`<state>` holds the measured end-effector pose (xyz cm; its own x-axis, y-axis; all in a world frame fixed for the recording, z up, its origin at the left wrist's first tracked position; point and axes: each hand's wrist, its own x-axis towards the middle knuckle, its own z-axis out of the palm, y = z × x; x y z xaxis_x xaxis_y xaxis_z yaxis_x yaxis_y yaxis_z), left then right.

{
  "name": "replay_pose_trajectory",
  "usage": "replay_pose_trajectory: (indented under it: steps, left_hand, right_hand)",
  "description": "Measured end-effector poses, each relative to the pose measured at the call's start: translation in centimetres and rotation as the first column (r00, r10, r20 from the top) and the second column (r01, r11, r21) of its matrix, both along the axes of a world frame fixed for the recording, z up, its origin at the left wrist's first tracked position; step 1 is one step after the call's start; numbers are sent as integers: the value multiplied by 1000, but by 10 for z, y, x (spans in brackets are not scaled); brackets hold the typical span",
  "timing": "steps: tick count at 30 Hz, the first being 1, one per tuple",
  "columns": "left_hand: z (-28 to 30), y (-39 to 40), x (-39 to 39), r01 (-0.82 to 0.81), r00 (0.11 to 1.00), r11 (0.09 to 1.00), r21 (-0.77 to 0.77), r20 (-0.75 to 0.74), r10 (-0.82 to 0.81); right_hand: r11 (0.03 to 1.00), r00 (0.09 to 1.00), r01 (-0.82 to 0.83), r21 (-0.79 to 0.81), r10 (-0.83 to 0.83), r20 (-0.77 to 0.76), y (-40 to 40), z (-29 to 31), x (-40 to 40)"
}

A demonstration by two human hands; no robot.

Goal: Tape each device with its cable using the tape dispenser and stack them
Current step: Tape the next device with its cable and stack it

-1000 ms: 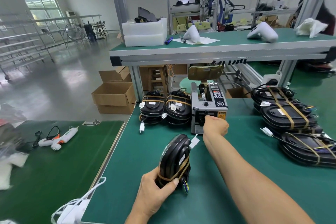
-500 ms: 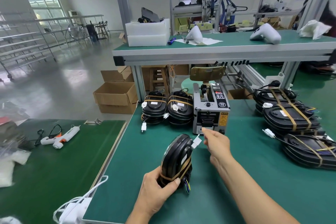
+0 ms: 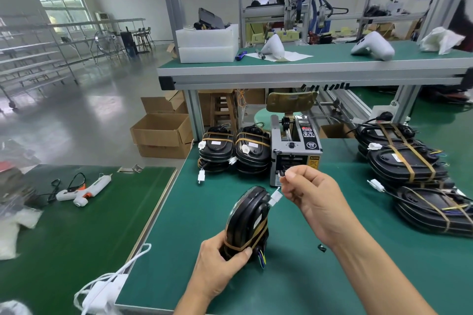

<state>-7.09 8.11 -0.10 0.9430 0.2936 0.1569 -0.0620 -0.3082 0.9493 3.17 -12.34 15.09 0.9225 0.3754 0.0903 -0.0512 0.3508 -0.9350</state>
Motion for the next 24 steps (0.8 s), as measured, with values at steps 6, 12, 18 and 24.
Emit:
replay_pose_trajectory:
  steps: [6,12,18,24]
  left_hand:
    - [-1,0,0,0,1000,1000,4,12,0]
    - [4,-1,0,14,1000,1000,8,28,-14]
    - [5,-1,0,22,999,1000,11,29,-23]
    - [4,-1,0,17,999,1000,6,35,-17]
  right_hand:
    - [994,994,-20,-107,31,106,0,3,-5]
    - [910,963,-36,-414,143,230,14,-2,2]
    - [844,952,-108,-525,240,190,22,-2,12]
    - [831,950,-138,-539,265,166,21,-2,12]
